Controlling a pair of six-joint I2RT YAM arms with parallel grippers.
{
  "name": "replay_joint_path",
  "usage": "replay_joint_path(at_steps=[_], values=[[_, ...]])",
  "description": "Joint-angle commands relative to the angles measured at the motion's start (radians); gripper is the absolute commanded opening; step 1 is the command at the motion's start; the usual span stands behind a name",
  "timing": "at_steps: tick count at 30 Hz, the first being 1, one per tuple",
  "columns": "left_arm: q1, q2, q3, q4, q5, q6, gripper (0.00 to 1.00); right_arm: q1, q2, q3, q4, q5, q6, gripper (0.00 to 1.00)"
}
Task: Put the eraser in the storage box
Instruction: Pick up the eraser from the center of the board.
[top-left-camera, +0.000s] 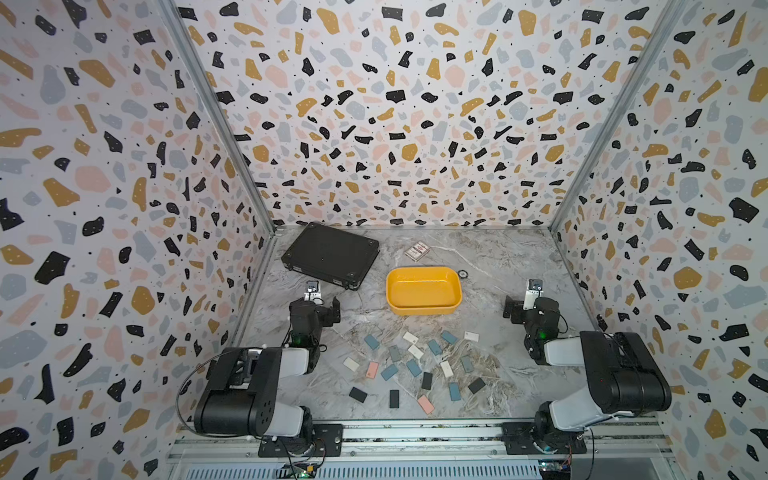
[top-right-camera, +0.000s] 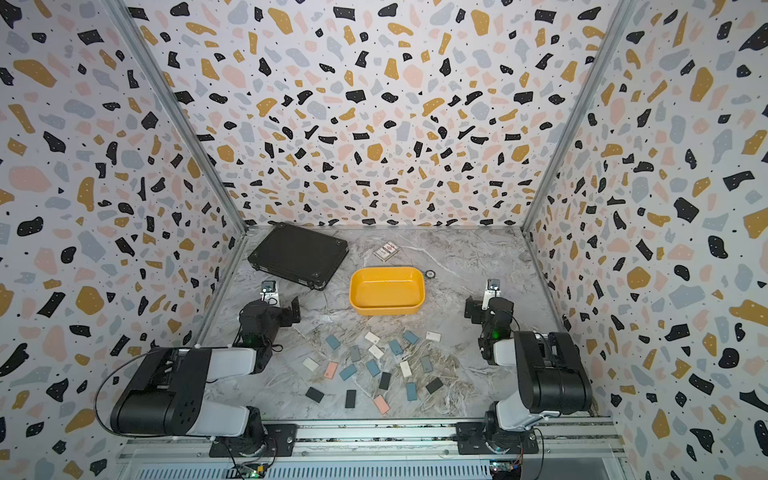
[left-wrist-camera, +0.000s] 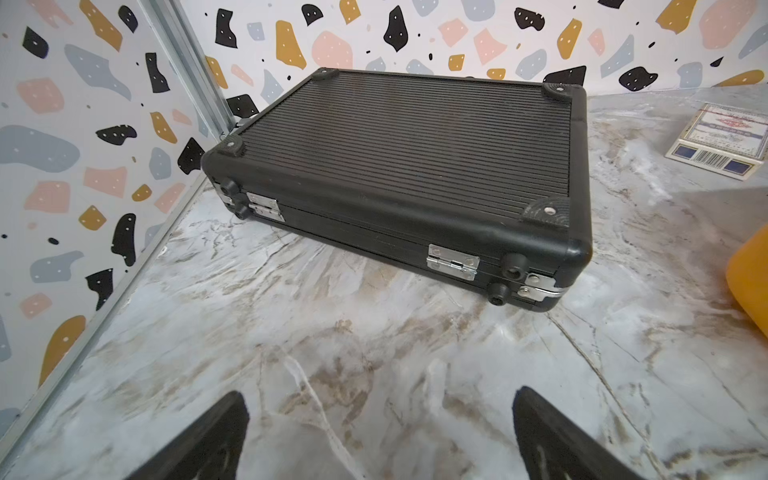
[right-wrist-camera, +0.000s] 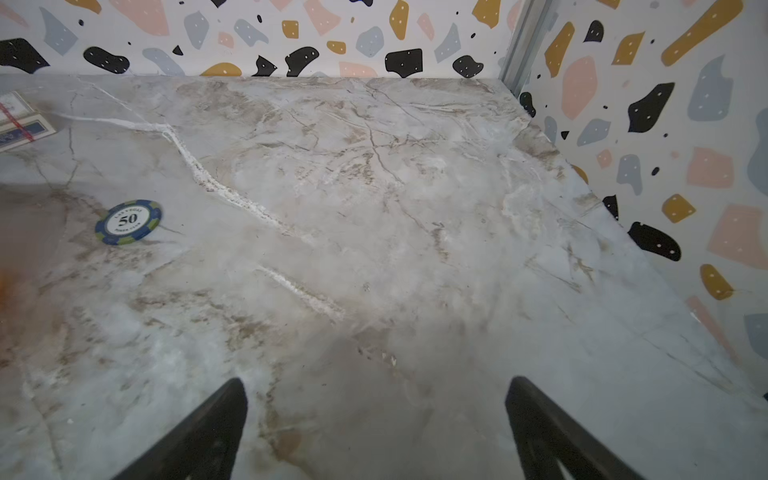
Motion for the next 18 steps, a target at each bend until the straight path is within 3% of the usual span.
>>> replay_joint_path(at_steps=[1, 18], values=[[-0.001, -0.004, 0.016, 0.037, -0.001, -0.003, 0.99, -0.002, -0.009, 0.020, -0.005, -0.002, -0.006, 1.00], [-0.001, -0.006, 0.017, 0.030, -0.004, -0.004, 0.99, -0.002, -0.015, -0.008, 0.046, -0.048, -0.022, 1.00]])
